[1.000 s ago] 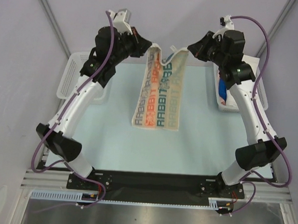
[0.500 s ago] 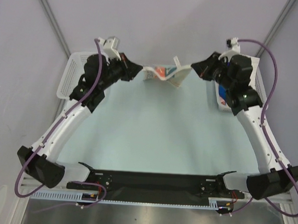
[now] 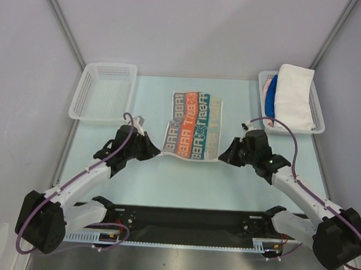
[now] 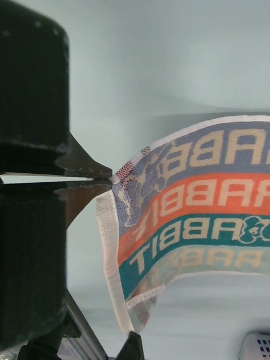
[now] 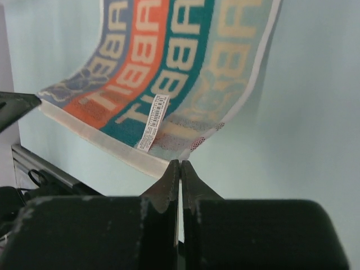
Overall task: Fold and stack the towels
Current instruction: Move the towel to the center of the board
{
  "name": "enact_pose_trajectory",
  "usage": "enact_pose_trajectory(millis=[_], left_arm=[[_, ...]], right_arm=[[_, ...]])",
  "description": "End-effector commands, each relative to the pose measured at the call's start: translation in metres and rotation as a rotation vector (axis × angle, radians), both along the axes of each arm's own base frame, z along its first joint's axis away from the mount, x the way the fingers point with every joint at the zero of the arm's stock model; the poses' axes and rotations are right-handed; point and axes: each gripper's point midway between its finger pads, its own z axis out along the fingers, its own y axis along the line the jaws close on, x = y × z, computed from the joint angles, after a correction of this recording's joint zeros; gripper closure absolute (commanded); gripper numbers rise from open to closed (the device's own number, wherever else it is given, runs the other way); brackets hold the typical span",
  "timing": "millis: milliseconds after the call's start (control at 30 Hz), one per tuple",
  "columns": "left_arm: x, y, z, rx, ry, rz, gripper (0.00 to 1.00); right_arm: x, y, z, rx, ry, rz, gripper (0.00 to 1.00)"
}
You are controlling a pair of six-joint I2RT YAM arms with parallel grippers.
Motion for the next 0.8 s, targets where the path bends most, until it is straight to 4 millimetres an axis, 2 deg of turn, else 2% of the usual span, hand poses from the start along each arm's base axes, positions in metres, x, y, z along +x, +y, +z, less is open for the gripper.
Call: enact_pose_trajectory(millis=[0, 67, 100, 200, 433, 567, 667, 767], left_arm=[[-0.013, 0.002, 0.012, -0.033, -0.019, 0.033, 1.0], [-0.024, 0.004, 0.013, -0.02, -0.021, 0.027, 1.0], [-0.032, 0.009, 0.006, 0.001, 0.015, 0.031, 1.0], [-0.046, 0.018, 0.006, -0.002, 0.032, 0.051, 0.99], [-0.076, 0.025, -0.008, -0.013, 0.114, 0.051, 0.96], [-0.09, 0.026, -0.02, -0.012, 0.163, 0.031, 0.99], [-0.097, 0.025, -0.024, -0.009, 0.179, 0.014, 1.0], [-0.106, 0.021, -0.021, -0.015, 0.191, -0.012, 1.0]], right_arm=[[-0.012, 0.001, -0.006, 0.011, 0.013, -0.016, 1.0], [-0.026, 0.001, -0.019, -0.004, 0.055, 0.0, 1.0], [-0.031, 0.002, -0.022, -0.008, 0.066, 0.007, 1.0], [-0.051, 0.003, -0.029, -0.04, 0.104, 0.032, 1.0], [-0.082, -0.005, -0.031, -0.081, 0.134, 0.052, 1.0], [-0.101, -0.003, -0.037, -0.076, 0.163, 0.077, 1.0], [-0.114, -0.003, -0.045, -0.091, 0.192, 0.081, 1.0], [-0.123, -0.003, -0.043, -0.086, 0.203, 0.083, 1.0]])
